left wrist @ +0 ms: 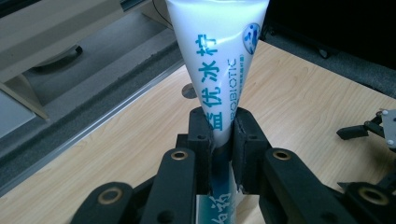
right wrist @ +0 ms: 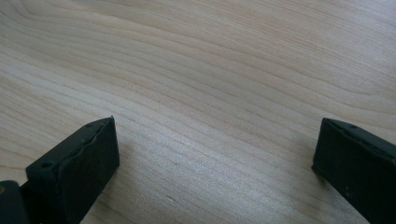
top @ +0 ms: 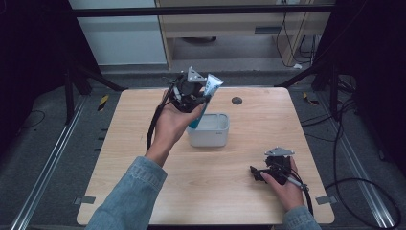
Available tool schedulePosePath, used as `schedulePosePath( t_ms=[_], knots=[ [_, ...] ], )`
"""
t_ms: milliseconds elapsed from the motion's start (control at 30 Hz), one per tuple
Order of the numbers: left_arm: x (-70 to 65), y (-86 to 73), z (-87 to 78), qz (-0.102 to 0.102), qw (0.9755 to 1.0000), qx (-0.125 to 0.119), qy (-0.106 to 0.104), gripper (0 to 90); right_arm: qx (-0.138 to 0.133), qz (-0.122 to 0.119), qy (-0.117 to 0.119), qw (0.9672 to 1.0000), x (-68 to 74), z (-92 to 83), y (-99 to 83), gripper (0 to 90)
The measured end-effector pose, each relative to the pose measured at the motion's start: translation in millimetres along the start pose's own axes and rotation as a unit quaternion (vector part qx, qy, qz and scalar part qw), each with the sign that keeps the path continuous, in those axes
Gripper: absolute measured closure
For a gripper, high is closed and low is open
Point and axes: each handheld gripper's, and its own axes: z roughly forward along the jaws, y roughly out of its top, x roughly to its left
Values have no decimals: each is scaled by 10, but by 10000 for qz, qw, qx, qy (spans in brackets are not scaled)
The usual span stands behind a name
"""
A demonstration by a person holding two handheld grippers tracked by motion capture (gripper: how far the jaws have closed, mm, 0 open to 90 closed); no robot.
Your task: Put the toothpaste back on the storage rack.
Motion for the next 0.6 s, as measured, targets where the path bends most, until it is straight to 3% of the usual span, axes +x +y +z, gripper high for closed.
schedulePosePath(
  t_ms=[367,600],
  knots=[
    [82,27,204,-174,9998,-106,85,791,8,6,1,10000,1,-2,1,6],
    [95,75,289,-254,9991,-314,147,791,6,-8,-1,10000,-1,0,2,6]
  ],
)
